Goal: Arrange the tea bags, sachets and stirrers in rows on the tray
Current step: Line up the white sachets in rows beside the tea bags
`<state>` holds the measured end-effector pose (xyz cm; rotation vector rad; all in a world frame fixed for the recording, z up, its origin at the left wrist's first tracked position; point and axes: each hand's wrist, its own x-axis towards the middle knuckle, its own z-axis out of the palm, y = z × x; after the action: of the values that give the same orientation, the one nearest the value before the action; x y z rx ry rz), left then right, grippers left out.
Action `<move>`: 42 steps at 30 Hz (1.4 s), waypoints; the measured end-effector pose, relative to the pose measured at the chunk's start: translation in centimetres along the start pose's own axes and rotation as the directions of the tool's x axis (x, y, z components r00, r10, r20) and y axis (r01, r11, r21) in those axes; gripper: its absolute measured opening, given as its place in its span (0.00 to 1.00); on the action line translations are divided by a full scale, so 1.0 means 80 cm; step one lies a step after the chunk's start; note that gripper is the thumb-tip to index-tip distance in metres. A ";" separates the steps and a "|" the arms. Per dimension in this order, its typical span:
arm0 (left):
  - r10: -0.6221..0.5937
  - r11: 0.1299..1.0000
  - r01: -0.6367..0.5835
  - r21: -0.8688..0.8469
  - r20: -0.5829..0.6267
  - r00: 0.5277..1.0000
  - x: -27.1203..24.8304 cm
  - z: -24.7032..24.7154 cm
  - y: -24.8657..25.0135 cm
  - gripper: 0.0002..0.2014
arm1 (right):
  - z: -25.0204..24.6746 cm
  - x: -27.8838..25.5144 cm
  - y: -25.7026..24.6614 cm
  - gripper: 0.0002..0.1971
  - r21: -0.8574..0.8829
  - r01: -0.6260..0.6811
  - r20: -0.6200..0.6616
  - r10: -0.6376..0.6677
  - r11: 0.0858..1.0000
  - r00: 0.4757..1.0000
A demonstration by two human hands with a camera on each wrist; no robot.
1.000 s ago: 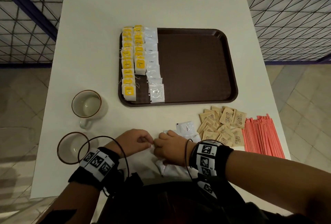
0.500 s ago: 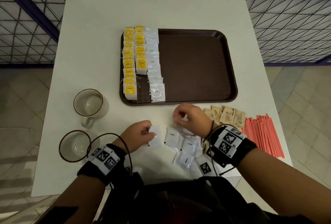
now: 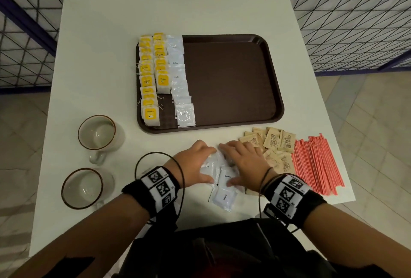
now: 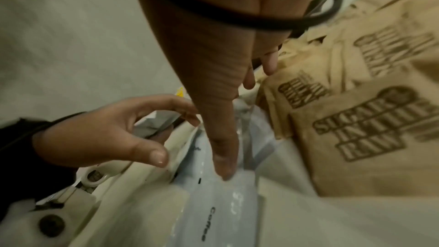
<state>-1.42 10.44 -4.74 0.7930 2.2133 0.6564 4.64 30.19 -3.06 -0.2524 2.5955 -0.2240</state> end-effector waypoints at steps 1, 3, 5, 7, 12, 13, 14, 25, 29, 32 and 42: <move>-0.011 0.995 0.009 0.096 0.025 1.000 0.004 0.003 0.003 0.37 | 0.002 0.005 -0.003 0.51 -0.003 0.003 -0.011 -0.003 1.000 1.000; -0.022 0.979 0.013 0.204 0.040 0.999 0.010 0.006 0.009 0.33 | 0.004 0.019 -0.008 0.49 0.033 0.003 -0.022 -0.002 0.999 1.000; -0.056 0.976 0.048 0.211 0.029 0.998 0.014 0.004 0.008 0.29 | 0.008 0.034 -0.012 0.46 0.092 0.023 -0.022 -0.021 0.996 1.000; -0.106 0.978 0.101 0.185 0.016 0.994 0.017 -0.001 0.001 0.25 | 0.011 0.049 -0.014 0.42 0.135 0.049 -0.020 -0.046 0.990 0.999; -0.160 0.987 0.162 0.014 -0.068 0.985 0.012 -0.012 -0.022 0.17 | 0.005 0.068 -0.021 0.31 0.258 0.009 0.015 -0.014 0.966 1.000; -0.179 0.983 0.174 -0.062 -0.092 0.979 0.008 -0.015 -0.027 0.14 | 0.004 0.069 -0.023 0.29 0.298 0.003 0.022 -0.010 0.955 1.000; -0.207 0.970 0.188 -0.155 -0.116 0.972 0.004 -0.017 -0.033 0.12 | 0.003 0.069 -0.024 0.26 0.330 -0.003 0.030 -0.008 0.944 1.000; -0.413 0.769 0.138 -0.625 -0.319 0.853 -0.052 -0.061 -0.054 0.11 | -0.081 0.055 -0.032 0.14 0.819 0.080 -0.176 0.117 0.568 0.977; -0.318 0.811 0.053 -0.582 -0.363 0.876 -0.047 -0.078 -0.036 0.14 | -0.106 0.065 -0.063 0.13 0.820 0.172 -0.077 -0.193 0.546 0.978; -0.245 0.801 -0.034 -0.598 -0.379 0.893 -0.043 -0.089 -0.024 0.16 | -0.105 0.073 -0.074 0.12 0.836 0.153 -0.066 -0.180 0.526 0.981; -0.362 0.069 -0.174 -0.982 -0.187 0.913 -0.037 -0.084 -0.023 0.15 | -0.091 0.066 -0.059 0.09 0.994 0.043 -0.053 0.101 0.100 0.993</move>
<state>-5.27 5.62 -0.38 -0.3316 1.3714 2.1084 -2.92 25.25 1.60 0.3570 1.8646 -1.9617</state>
